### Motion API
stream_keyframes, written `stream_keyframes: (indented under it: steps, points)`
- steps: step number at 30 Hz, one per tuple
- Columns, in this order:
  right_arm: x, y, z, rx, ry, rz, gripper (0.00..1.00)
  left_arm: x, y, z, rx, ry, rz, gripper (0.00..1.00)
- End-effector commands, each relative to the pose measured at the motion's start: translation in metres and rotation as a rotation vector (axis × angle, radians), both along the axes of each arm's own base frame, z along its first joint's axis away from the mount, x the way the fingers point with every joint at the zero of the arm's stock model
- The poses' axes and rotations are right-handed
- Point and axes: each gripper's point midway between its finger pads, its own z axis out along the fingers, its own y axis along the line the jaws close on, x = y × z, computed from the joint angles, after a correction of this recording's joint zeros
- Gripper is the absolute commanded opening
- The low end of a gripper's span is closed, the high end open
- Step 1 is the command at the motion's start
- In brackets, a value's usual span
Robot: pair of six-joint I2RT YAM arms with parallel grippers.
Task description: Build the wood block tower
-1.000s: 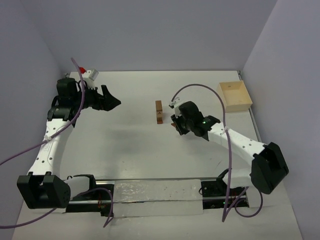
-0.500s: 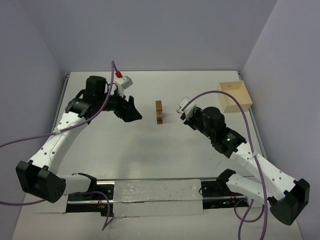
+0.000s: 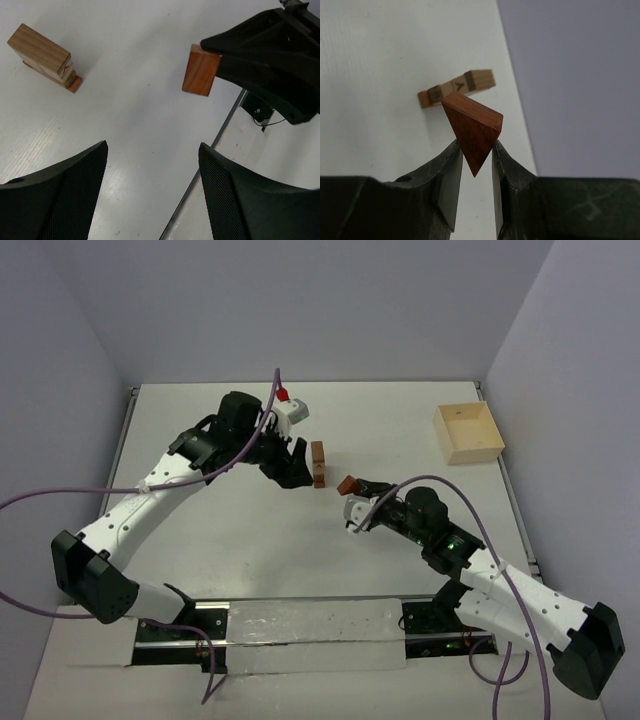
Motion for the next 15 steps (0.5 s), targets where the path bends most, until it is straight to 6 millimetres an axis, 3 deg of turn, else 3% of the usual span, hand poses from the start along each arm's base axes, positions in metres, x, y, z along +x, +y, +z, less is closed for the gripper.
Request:
stream_keyframes:
  steps: [1,8,15]
  points:
    - [-0.016,0.015,0.043,0.031,-0.246,0.120,0.00,0.002,-0.022,0.014,0.039,-0.081,-0.001,0.79]
    - [-0.035,0.021,0.034,-0.003,-0.339,0.201,0.00,-0.007,-0.042,0.009,0.085,-0.091,-0.020,0.78]
    - [-0.032,0.023,0.034,0.019,-0.312,0.178,0.00,-0.026,-0.053,0.010,0.062,-0.073,-0.092,0.71]
